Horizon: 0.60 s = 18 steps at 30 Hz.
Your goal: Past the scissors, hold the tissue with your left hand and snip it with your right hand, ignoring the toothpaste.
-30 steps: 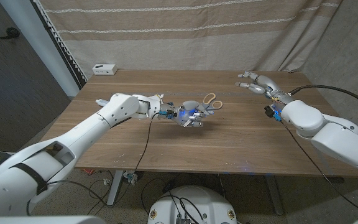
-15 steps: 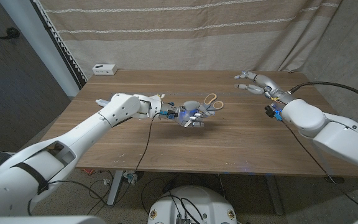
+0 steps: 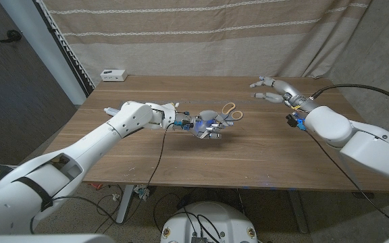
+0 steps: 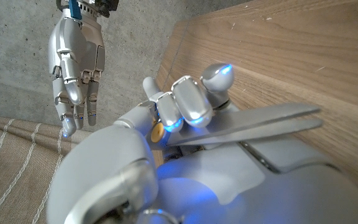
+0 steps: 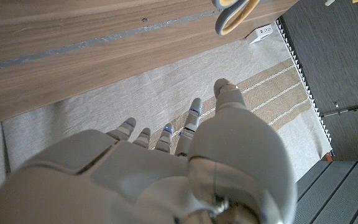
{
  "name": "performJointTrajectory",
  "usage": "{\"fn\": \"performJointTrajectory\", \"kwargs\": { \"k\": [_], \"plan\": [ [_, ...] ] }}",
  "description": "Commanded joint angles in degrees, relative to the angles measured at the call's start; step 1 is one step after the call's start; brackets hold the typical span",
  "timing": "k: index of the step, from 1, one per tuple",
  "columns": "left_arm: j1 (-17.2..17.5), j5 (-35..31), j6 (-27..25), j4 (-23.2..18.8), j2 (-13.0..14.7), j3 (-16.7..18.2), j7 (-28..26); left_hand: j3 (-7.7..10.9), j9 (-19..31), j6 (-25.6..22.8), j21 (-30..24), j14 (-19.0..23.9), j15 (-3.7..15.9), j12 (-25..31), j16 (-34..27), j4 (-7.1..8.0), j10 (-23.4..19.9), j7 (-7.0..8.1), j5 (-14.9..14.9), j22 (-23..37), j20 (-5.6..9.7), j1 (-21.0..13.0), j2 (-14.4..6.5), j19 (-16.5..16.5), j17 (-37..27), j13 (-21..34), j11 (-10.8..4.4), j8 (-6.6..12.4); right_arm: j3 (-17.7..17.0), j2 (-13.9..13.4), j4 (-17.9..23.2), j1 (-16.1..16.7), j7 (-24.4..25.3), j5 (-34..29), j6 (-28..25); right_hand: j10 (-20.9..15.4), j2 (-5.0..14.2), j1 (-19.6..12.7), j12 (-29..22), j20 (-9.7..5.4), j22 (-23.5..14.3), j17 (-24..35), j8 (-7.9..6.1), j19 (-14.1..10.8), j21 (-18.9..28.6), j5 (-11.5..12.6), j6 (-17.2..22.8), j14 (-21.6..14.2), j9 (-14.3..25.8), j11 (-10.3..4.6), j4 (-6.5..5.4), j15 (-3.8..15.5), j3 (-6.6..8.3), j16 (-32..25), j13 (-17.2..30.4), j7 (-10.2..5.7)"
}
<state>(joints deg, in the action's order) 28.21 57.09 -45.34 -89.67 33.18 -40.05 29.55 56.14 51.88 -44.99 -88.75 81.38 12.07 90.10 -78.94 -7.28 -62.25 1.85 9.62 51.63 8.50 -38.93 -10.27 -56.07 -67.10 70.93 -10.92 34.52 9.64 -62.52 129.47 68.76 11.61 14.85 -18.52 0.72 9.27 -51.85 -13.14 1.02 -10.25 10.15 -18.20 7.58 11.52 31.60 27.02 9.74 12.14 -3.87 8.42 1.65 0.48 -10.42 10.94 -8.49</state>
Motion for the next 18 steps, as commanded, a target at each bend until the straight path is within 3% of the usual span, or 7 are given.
{"fn": "performJointTrajectory", "kwargs": {
  "k": [1, 18],
  "plan": [
    [-0.3, -0.4, 0.2, 0.2, -0.1, -0.3, 0.7, -0.03, -0.1, -0.1, 0.0, -0.3, -0.06, 0.3, 0.2, -0.28, -0.3, -0.26, 0.3, -0.2, 3.66, -0.4, 0.0, 0.0, 0.2, 0.3, -0.2, 0.21, 1.6, -1.7, 2.2, -1.2, -1.5, -4.5, -1.9, 0.1, -0.23, -0.5, 0.1, 0.34, -0.1, 0.1, -0.53, 0.1, -0.1, 0.4, 0.8, 3.0, 0.3, 0.16, -0.11, 1.02, -0.13, -0.3, 0.1, 0.08],
    [-1.3, -1.4, 0.3, 1.1, -0.5, -1.3, 2.5, 0.05, 0.3, -0.2, -0.1, -0.1, -0.06, 0.3, 0.0, -0.28, -0.4, -0.34, 0.3, 0.1, 3.64, -0.4, -0.1, -0.1, 0.1, 0.3, -0.17, 0.57, 4.7, -4.6, 6.1, -4.9, -5.1, -9.2, -7.4, 2.4, -0.61, -1.5, 0.8, 0.61, -0.2, 0.1, -1.19, 1.5, -0.5, 0.6, 1.4, 4.4, 1.3, 0.06, -0.28, 2.59, -0.49, 0.2, 0.2, -0.05]
  ]
}}
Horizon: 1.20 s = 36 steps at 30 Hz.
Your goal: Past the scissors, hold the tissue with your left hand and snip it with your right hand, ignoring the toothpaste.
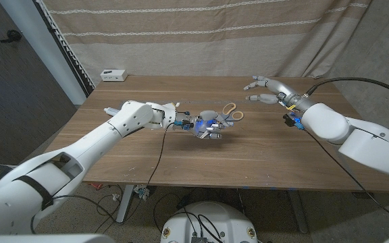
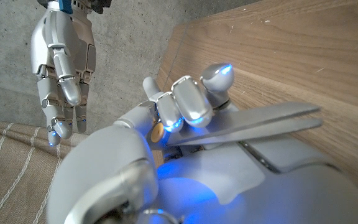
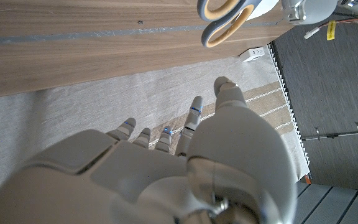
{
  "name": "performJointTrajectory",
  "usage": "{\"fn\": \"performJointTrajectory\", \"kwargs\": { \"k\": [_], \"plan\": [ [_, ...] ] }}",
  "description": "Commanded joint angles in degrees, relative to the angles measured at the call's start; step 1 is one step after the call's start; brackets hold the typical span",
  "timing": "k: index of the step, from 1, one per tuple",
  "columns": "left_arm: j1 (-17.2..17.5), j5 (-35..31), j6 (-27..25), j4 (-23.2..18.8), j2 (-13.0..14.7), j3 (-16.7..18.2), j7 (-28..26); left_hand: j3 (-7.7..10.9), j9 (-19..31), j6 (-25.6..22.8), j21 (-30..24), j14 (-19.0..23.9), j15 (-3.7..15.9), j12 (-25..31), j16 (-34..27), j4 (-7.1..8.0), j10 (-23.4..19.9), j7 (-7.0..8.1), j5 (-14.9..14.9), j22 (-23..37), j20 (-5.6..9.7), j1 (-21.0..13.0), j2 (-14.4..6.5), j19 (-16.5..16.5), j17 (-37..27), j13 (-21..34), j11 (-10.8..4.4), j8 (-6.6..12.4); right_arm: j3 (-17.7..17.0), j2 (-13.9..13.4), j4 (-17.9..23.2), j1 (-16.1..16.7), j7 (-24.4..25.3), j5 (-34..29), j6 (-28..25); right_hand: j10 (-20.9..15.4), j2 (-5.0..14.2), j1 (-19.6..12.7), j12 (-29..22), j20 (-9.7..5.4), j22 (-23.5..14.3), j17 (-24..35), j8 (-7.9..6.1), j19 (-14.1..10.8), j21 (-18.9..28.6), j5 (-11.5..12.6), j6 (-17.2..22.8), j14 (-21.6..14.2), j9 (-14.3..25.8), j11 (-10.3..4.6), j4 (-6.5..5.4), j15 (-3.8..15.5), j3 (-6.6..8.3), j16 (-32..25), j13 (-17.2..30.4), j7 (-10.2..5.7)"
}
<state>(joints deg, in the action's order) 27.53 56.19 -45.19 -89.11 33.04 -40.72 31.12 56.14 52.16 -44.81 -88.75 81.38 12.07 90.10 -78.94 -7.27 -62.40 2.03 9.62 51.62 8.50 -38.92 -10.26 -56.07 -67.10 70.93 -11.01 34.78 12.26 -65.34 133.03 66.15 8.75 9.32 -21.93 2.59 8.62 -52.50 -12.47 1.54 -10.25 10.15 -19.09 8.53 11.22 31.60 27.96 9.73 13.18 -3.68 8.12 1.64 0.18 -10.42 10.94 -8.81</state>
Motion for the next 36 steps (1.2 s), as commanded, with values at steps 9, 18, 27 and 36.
{"fn": "performJointTrajectory", "kwargs": {
  "k": [9, 18, 27, 36],
  "plan": [
    [-1.3, -1.4, 0.4, 1.1, -0.5, -1.2, 1.9, 0.06, 0.1, -0.3, -0.5, 0.1, -0.09, 0.3, -0.6, -0.24, -0.4, -0.59, 0.3, 0.7, 3.63, -0.4, -0.1, -0.5, -0.3, 0.3, -0.09, 0.43, 5.4, -2.4, 4.4, -5.2, -4.2, -7.1, -6.9, 1.0, -0.07, -1.4, 0.3, 0.23, -0.2, 0.1, -0.81, 1.4, -0.4, 0.8, 1.0, 5.2, 0.7, -1.48, -0.15, 2.35, -0.43, 0.3, 0.1, 0.26],
    [-1.9, -2.3, 0.3, 1.4, -0.7, -1.9, 2.7, 0.42, -0.1, -0.3, -0.9, 0.3, -0.08, 0.4, -1.1, -0.02, -0.6, -0.32, 0.3, 2.9, 3.62, -0.2, 0.0, -0.9, -0.8, 0.3, -0.13, 0.31, 9.2, -3.1, 6.8, -8.6, -7.5, -11.0, -11.1, 2.4, 0.05, -2.0, 0.6, 1.35, -0.2, 0.2, -0.95, 5.5, -0.9, 1.3, 0.0, 8.5, 1.7, 2.73, -0.69, -0.64, -0.9, 0.6, 0.1, 1.43],
    [-2.1, -2.8, 0.9, 1.6, -0.9, -2.1, 3.2, 0.35, -0.7, -0.8, -0.5, 0.0, -0.09, 0.4, -1.5, -0.02, -0.8, -0.41, 0.3, 3.0, 3.64, -0.2, -0.1, -0.7, -0.9, 0.3, -0.1, 0.21, 12.7, -3.8, 8.5, -12.3, -11.9, -14.7, -14.2, 5.9, 0.26, -1.8, 1.3, 1.55, -0.3, 0.2, 0.47, 7.1, -0.6, 1.6, -4.3, 10.5, 2.3, 2.97, -1.41, -1.56, -1.39, 0.4, 0.1, 1.19],
    [-1.9, -2.6, 0.7, 1.1, -0.6, -1.9, 3.4, 0.2, -1.0, -0.9, -0.5, 0.1, -0.1, 0.3, -2.1, -0.05, -0.9, -0.29, 0.3, 3.2, 3.65, -0.3, -0.1, -1.0, -1.2, 0.3, -0.08, 0.11, 14.1, -3.8, 8.7, -13.3, -13.7, -17.3, -14.3, 6.6, -0.03, -1.4, 1.2, 1.46, -0.2, 0.3, 0.73, 7.2, -0.4, 1.6, -5.2, 10.8, 2.6, 2.77, -1.74, -1.29, -1.87, 0.2, 0.1, 1.12]
  ]
}}
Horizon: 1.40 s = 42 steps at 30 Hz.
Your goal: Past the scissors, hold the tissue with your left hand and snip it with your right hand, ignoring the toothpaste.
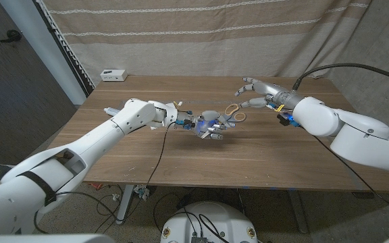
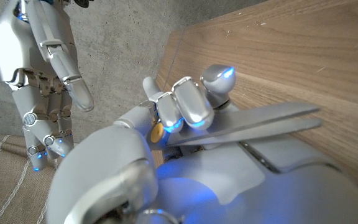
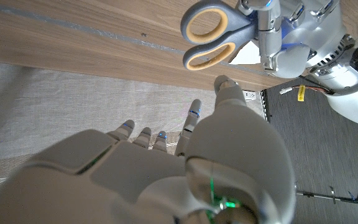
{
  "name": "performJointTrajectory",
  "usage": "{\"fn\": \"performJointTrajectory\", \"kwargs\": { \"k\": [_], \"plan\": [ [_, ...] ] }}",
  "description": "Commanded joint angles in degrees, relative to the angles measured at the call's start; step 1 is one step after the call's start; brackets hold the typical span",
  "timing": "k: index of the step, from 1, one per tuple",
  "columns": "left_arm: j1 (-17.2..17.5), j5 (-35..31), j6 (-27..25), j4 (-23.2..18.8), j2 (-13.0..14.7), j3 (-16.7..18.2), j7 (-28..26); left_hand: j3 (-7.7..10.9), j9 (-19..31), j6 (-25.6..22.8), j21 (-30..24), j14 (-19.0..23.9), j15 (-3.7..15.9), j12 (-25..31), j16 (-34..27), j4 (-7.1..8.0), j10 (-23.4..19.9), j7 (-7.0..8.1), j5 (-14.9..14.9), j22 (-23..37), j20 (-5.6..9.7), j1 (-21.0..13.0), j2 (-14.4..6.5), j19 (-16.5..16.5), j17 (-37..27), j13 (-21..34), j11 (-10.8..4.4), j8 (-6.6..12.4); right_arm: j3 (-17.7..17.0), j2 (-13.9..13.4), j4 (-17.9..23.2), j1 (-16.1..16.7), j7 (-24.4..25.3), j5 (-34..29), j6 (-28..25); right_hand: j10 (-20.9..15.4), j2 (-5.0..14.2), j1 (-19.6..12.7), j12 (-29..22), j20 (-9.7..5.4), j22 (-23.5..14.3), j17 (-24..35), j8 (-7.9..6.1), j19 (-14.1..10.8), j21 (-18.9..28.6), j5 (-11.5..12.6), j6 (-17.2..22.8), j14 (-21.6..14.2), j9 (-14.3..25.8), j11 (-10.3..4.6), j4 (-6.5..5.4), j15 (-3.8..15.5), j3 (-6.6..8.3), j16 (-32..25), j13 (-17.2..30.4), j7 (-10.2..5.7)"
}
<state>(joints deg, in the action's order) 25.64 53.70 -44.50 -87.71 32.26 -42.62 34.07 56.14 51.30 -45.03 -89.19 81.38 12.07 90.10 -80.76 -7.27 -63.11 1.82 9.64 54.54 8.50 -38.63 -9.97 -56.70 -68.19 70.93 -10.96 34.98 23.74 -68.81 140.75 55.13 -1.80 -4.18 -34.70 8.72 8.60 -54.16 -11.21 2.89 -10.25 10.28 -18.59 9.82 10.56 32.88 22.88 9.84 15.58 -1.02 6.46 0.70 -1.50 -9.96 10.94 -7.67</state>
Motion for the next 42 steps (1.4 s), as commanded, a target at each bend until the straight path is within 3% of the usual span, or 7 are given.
{"fn": "performJointTrajectory", "kwargs": {
  "k": [1, 6, 9, 14, 26, 42],
  "plan": [
    [0.1, 0.0, -0.1, -0.5, 0.2, 0.2, 0.2, 0.21, -0.4, -0.8, 0.2, 0.0, -0.1, 0.3, -0.2, -0.06, -0.2, 0.0, 0.3, 0.1, 3.65, -0.6, -0.4, -0.2, 0.0, 0.3, -0.12, -0.17, 2.9, -0.3, 1.0, -2.5, -3.4, -4.2, -1.6, 0.5, -0.04, 0.3, 0.0, 0.18, -0.2, 0.1, 0.23, 5.9, 0.3, 0.3, -0.1, 10.7, 0.2, 0.14, -0.09, -0.4, -0.23, -0.3, 0.1, -0.01],
    [0.3, 0.1, -0.1, -0.9, 0.5, 0.3, 0.0, 0.17, -1.1, -0.9, 0.2, -0.1, -0.07, 0.3, 0.2, -0.13, -0.1, 0.02, 0.3, 0.3, 3.64, -0.6, -0.3, -0.2, 0.7, 0.3, -0.09, -0.52, 3.6, -0.2, 1.0, -3.0, -5.0, -5.2, -1.9, 0.3, -0.23, 0.3, -0.3, 0.2, -0.2, 0.1, 0.03, 5.1, 0.7, 0.3, 0.1, 10.0, 0.4, 0.0, -0.18, -0.07, -0.5, -0.6, 0.1, -0.04],
    [0.6, 0.4, -0.3, -1.2, 0.6, 0.6, -0.4, 0.14, -1.3, -1.0, 0.5, -0.1, -0.08, 0.3, 0.3, -0.15, -0.1, 0.09, 0.3, 0.1, 3.65, -0.7, -0.3, 0.1, 0.8, 0.3, -0.11, -0.56, 4.4, -0.1, 1.1, -3.5, -5.9, -6.4, -2.2, -0.1, -0.26, 0.3, -0.6, -0.68, -0.2, 0.1, -0.13, 3.9, 1.1, 0.4, 0.3, 9.4, 0.5, -0.22, -0.21, 0.41, -0.69, -0.8, 0.2, 0.04],
    [0.8, 0.0, 0.2, -1.4, 0.8, 0.5, -0.7, 0.04, -1.8, -1.3, 0.6, -0.1, -0.08, 0.3, 0.4, -0.17, -0.1, 0.12, 0.3, -0.3, 3.66, -0.7, -0.3, 0.1, 0.8, 0.3, -0.15, -0.72, 6.6, -0.1, 2.0, -4.8, -7.9, -10.5, -4.3, -0.2, -0.21, 0.2, -0.7, -0.61, -0.2, 0.1, -0.24, 3.8, 1.1, 0.4, 0.3, 9.1, 0.7, -0.41, -0.24, 0.51, -0.79, -0.9, 0.2, 0.08],
    [0.9, 0.1, 0.3, -1.6, 1.2, 0.4, 0.1, -0.12, -2.1, -1.4, 0.7, 0.0, -0.07, 0.3, 0.5, -0.3, 0.0, 0.03, 0.3, -0.7, 3.66, -0.8, -0.3, 0.0, 1.0, 0.3, -0.13, -0.77, 6.3, 0.8, 2.6, -4.4, -9.9, -11.7, -4.7, -0.3, -0.12, 0.1, -0.9, -0.7, -0.2, 0.1, -0.35, 3.6, 1.1, 0.4, 0.3, 8.9, 0.9, -0.36, -0.4, 0.55, -1.06, -0.8, 0.2, 0.11],
    [1.5, 0.4, 0.8, -2.6, 2.1, 0.8, 0.7, -0.19, -2.1, -1.4, 0.6, 0.0, -0.07, 0.3, 0.8, -0.43, 0.2, 0.08, 0.3, -1.0, 3.65, -0.9, -0.2, 0.1, 1.2, 0.3, -0.15, -0.61, 10.2, 1.9, 3.5, -5.3, -13.3, -20.8, -7.0, -0.8, -0.04, 0.0, -1.3, -0.9, -0.2, 0.1, -0.91, 3.2, 1.2, 0.4, 1.1, 8.3, 1.3, -1.17, -0.56, 1.08, -1.45, -0.9, 0.2, -0.15]
  ]
}}
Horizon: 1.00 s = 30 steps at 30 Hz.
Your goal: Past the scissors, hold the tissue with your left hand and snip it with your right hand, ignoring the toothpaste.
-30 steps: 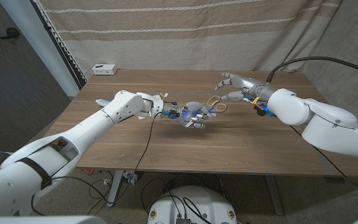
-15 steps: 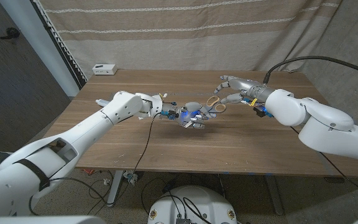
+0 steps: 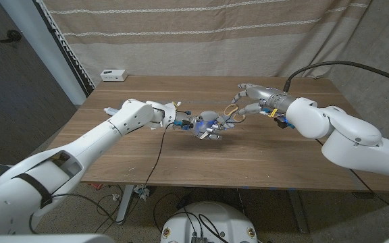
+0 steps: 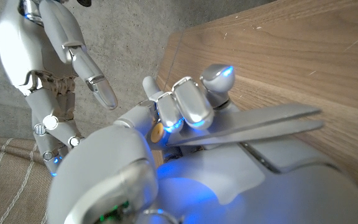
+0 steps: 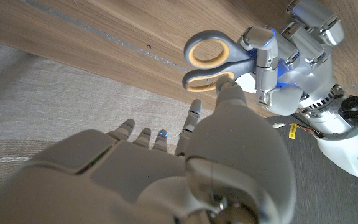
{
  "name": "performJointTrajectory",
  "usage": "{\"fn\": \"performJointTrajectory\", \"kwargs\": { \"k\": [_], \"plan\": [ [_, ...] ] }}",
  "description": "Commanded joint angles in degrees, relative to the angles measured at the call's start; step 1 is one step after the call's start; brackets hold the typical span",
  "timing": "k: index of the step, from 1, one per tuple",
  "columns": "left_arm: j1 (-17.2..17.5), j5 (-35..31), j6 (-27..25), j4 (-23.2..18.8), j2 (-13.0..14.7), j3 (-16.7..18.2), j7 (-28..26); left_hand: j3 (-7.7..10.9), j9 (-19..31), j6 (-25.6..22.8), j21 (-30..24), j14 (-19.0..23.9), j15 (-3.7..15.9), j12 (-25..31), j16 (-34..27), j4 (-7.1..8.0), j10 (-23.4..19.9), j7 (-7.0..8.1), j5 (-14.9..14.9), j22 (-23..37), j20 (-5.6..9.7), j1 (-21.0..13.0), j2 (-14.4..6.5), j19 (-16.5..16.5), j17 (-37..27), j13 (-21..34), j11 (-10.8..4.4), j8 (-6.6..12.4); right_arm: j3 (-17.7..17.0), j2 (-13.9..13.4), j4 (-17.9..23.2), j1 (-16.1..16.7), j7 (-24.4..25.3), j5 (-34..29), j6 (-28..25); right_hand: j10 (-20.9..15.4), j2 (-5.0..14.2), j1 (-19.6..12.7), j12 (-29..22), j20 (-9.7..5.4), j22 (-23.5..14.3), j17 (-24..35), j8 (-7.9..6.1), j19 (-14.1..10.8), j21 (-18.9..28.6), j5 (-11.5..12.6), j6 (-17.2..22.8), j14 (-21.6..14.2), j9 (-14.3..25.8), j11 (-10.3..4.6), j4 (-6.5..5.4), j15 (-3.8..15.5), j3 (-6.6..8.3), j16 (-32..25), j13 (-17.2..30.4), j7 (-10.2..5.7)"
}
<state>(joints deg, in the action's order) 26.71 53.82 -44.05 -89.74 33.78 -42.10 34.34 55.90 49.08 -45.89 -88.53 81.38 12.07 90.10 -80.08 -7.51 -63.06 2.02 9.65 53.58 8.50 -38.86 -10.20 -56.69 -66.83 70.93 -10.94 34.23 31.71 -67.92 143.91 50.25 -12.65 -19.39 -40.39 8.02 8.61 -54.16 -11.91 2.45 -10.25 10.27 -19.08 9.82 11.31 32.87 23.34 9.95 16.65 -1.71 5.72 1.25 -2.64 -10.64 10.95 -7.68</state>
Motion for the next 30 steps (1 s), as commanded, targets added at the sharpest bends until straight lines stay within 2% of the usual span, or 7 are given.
{"fn": "performJointTrajectory", "kwargs": {
  "k": [1, 14, 19, 30],
  "plan": [
    [0.4, 0.3, 0.3, -0.6, 0.6, 0.2, 0.6, 0.04, 0.1, -0.6, -0.1, 0.0, -0.07, 0.3, 0.0, -0.19, 0.1, -0.14, 0.3, -0.1, 3.65, -0.6, 0.0, 0.2, -0.2, 0.3, -0.18, 0.14, 2.2, 1.1, 0.3, -0.4, -2.6, -5.9, -1.3, -0.2, -0.05, 0.0, -0.7, -0.4, -0.2, 0.1, -0.6, 3.0, 0.5, 0.4, 1.0, 8.1, 0.3, -0.8, 0.17, 0.58, -0.36, -0.3, 0.2, -0.07],
    [0.6, 0.6, 0.3, -0.7, 1.0, 0.3, 1.0, -0.01, -0.1, -0.3, 0.0, -0.2, -0.06, 0.3, 0.8, -0.28, 0.3, 0.03, 0.3, -0.4, 3.64, -0.7, 0.0, 0.4, 0.4, 0.3, -0.16, 0.04, 4.8, 3.3, -0.8, -1.2, -6.2, -13.5, -0.5, -1.3, 0.25, -0.8, -1.1, -0.92, -0.1, 0.0, -1.36, 1.8, 0.8, 0.5, 2.2, 7.0, 0.7, -1.64, 0.31, 1.49, -0.45, -0.4, 0.2, -0.59],
    [0.6, 0.9, 0.2, -0.7, 1.1, 0.5, 1.1, -0.24, -0.2, -0.1, 0.7, -0.1, -0.06, 0.2, 0.8, -0.24, 0.5, 0.14, 0.2, -1.5, 3.64, -0.7, 0.0, 1.0, 0.4, 0.3, -0.12, -0.05, 4.3, 4.1, -1.5, -0.5, -6.8, -14.6, -0.2, -1.6, 0.37, -1.2, -1.2, -1.14, -0.1, 0.0, -1.56, 1.5, 0.8, 0.5, 2.5, 6.7, 0.8, -1.99, 0.44, 1.75, -0.4, -0.4, 0.1, -1.08],
    [0.8, 0.5, 1.1, -1.0, 1.5, 0.3, 2.0, -0.55, -1.5, -1.2, 0.9, -0.3, -0.06, 0.2, 1.5, -0.34, 0.4, 0.31, 0.3, -3.4, 3.62, -0.7, 0.1, 1.2, 0.8, 0.2, -0.25, -0.29, 3.5, 5.0, -1.7, 0.6, -8.9, -16.5, 0.2, -2.0, 0.55, -1.8, -1.4, -1.18, -0.1, 0.0, -1.82, 1.1, 0.8, 0.7, 2.9, 6.3, 0.9, -2.08, 0.61, 1.77, -0.3, -0.4, 0.1, -0.89]
  ]
}}
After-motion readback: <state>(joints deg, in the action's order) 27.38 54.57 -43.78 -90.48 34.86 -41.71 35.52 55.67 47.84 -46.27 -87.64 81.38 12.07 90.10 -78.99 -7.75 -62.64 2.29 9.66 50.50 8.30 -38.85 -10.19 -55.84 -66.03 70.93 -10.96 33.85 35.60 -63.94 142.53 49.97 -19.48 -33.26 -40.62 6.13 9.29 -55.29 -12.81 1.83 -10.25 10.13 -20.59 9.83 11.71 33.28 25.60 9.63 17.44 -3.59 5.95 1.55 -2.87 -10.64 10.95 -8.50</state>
